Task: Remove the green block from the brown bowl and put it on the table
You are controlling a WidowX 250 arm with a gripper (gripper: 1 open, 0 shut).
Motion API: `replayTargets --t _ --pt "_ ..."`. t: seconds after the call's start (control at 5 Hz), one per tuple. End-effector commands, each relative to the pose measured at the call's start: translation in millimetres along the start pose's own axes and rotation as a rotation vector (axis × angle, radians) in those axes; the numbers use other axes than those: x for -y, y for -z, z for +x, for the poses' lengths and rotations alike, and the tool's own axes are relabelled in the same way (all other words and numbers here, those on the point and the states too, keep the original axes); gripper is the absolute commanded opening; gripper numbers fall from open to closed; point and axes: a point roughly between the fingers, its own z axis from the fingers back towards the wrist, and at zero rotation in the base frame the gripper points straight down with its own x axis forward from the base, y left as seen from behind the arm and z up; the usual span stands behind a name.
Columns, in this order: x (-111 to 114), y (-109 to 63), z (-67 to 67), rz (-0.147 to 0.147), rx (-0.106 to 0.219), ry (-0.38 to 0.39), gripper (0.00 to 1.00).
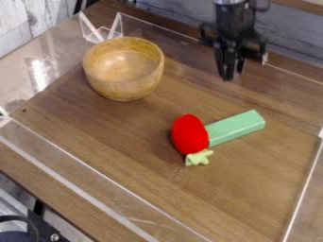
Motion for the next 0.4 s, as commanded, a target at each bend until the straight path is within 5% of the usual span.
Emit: replayTargets --t 0.0,0.2 --pt "2.5 1.2 -1.5 0.004 0.039 0.031 0.0" --pt "-7.2 13.2 1.1 0.001 0.022 0.03 0.0"
